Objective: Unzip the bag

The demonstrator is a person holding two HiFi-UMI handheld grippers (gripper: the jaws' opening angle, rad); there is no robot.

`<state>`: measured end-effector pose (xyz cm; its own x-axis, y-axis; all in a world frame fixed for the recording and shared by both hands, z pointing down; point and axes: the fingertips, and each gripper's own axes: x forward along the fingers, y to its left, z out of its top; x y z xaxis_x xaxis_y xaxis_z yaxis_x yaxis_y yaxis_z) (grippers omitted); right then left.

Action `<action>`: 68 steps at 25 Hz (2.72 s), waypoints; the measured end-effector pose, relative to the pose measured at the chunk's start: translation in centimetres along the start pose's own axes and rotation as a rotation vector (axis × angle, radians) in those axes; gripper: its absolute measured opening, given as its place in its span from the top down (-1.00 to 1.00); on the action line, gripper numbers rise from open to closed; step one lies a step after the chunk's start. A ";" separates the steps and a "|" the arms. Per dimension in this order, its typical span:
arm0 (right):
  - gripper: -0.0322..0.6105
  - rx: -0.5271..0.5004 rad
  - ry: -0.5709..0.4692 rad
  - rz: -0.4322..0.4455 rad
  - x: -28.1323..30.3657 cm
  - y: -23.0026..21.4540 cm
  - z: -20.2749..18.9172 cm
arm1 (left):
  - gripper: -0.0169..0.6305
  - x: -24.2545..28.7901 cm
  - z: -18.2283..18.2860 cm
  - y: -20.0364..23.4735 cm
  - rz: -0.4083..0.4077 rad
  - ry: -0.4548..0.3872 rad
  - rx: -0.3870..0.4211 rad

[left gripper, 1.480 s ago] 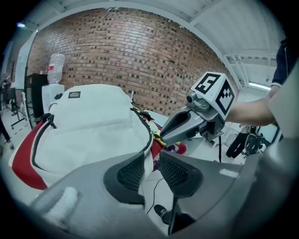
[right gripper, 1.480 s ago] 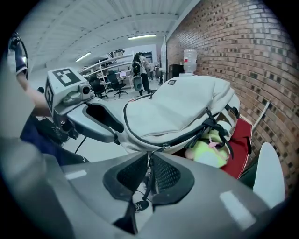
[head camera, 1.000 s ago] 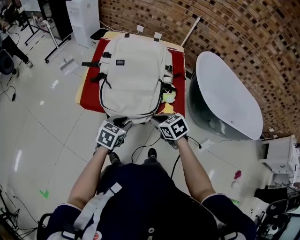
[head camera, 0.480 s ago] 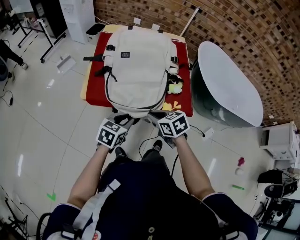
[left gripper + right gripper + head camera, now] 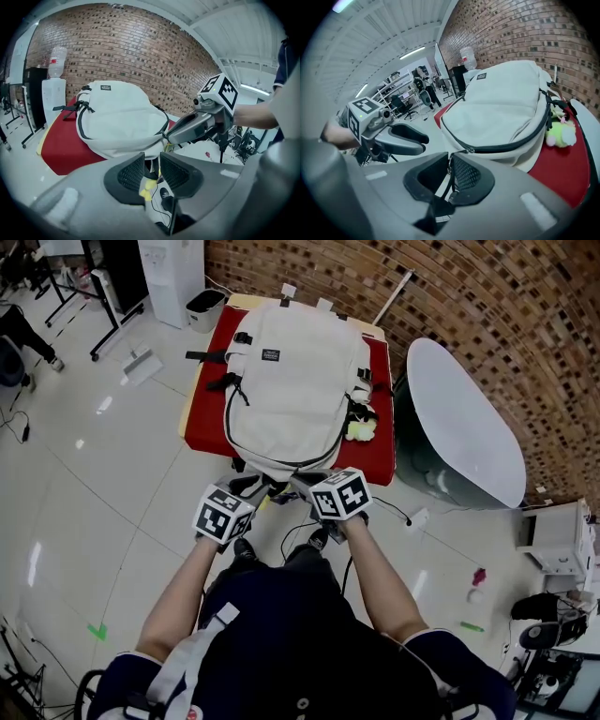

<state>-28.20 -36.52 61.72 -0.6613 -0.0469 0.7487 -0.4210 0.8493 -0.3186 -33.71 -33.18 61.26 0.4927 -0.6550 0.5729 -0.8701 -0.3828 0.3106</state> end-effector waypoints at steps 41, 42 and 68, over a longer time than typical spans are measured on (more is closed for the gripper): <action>0.47 -0.462 0.007 0.123 -1.9 -4.4 2.6 | 0.88 8.6 -0.3 -0.1 0.298 0.109 -0.007; 0.47 -0.490 0.016 0.140 -1.7 -4.1 2.5 | 0.88 8.3 -0.1 -0.2 0.301 0.100 -0.017; 0.73 -0.695 0.219 0.167 -0.1 -4.7 -0.2 | 0.89 0.6 0.8 5.4 0.324 0.070 -0.114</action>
<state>-26.06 -40.43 63.23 -0.5123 0.1561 0.8445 0.2121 0.9759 -0.0517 -38.13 -36.11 62.67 0.1920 -0.6830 0.7047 -0.9791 -0.0845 0.1849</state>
